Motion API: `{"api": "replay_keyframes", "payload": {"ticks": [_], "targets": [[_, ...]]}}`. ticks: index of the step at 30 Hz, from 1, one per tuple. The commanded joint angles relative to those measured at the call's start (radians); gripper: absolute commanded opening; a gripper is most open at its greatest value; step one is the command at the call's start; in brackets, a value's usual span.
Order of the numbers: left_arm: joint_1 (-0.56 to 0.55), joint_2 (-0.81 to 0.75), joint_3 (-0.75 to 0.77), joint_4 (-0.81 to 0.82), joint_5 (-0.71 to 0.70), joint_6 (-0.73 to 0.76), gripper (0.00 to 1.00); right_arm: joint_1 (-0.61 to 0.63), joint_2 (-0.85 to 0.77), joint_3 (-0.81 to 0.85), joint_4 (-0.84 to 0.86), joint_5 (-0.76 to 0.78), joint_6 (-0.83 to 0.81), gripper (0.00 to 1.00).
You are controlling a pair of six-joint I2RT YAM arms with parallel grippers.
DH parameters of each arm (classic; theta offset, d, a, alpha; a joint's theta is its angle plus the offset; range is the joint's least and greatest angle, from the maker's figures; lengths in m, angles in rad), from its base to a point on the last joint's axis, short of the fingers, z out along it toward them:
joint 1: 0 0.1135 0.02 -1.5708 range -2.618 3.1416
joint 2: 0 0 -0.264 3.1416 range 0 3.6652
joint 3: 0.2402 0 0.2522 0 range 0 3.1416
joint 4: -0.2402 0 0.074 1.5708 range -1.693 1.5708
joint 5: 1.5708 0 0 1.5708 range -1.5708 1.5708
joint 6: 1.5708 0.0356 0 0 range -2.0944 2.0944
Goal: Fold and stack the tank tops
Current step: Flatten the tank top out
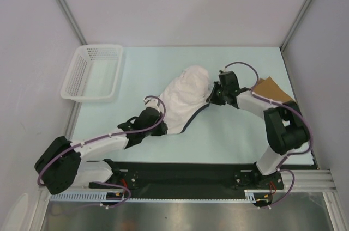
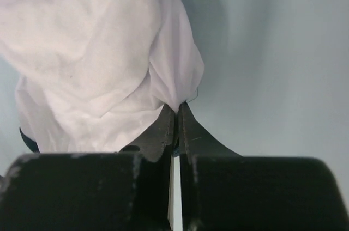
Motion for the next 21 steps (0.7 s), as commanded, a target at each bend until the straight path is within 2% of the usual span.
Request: {"api": "replay_keyframes", "payload": {"ticks": [1, 3, 4, 5, 6, 7, 9, 10, 11, 13, 14, 15, 16, 17, 18, 19, 20, 21], "targets": [[-0.006, -0.123, 0.112, -0.055, 0.040, 0.078, 0.00, 0.003, -0.260, -0.036, -0.106, 0.200, -0.035, 0.00], [-0.039, -0.193, 0.176, -0.157, 0.039, 0.083, 0.00, 0.011, -0.384, -0.073, -0.154, 0.244, -0.065, 0.00], [-0.058, -0.221, 0.199, -0.244, 0.025, 0.077, 0.00, 0.032, -0.520, -0.106, -0.206, 0.286, -0.074, 0.00], [-0.082, -0.255, 0.242, -0.285, -0.003, 0.071, 0.00, 0.050, -0.585, -0.116, -0.231, 0.308, -0.095, 0.00], [-0.087, -0.329, 0.259, -0.315, -0.003, 0.050, 0.00, 0.072, -0.645, -0.120, -0.292, 0.339, -0.095, 0.00], [-0.087, -0.370, 0.273, -0.360, 0.002, 0.043, 0.00, 0.127, -0.753, -0.113, -0.318, 0.403, -0.089, 0.00], [-0.075, -0.468, 0.349, -0.424, -0.032, 0.043, 0.00, 0.178, -0.811, -0.029, -0.377, 0.441, -0.098, 0.00], [-0.063, -0.486, 0.392, -0.507, -0.052, 0.052, 0.00, 0.199, -0.816, 0.019, -0.394, 0.480, -0.109, 0.00], [-0.020, -0.497, 0.490, -0.544, -0.064, 0.066, 0.00, 0.249, -0.779, 0.142, -0.411, 0.498, -0.123, 0.00], [0.063, -0.482, 0.581, -0.617, -0.041, 0.127, 0.00, 0.290, -0.700, 0.267, -0.449, 0.543, -0.193, 0.00], [0.171, -0.455, 0.642, -0.625, -0.005, 0.149, 0.00, 0.306, -0.573, 0.344, -0.463, 0.538, -0.218, 0.00], [0.234, -0.442, 0.658, -0.621, 0.040, 0.181, 0.00, 0.307, -0.506, 0.481, -0.492, 0.517, -0.236, 0.00], [0.300, -0.425, 0.665, -0.601, 0.149, 0.190, 0.00, 0.307, -0.424, 0.566, -0.512, 0.479, -0.270, 0.05], [0.430, -0.386, 0.661, -0.587, 0.216, 0.198, 0.00, 0.307, -0.288, 0.640, -0.529, 0.468, -0.281, 0.12], [0.495, -0.364, 0.652, -0.572, 0.329, 0.197, 0.00, 0.298, -0.206, 0.785, -0.559, 0.456, -0.289, 0.59], [0.558, -0.340, 0.609, -0.528, 0.391, 0.192, 0.00, 0.282, -0.138, 0.847, -0.576, 0.442, -0.290, 0.80], [0.682, -0.295, 0.580, -0.500, 0.449, 0.184, 0.00, 0.267, -0.077, 0.910, -0.607, 0.425, -0.283, 0.88], [0.739, -0.274, 0.545, -0.471, 0.507, 0.160, 0.00, 0.235, 0.038, 1.026, -0.686, 0.385, -0.269, 0.91]]}}
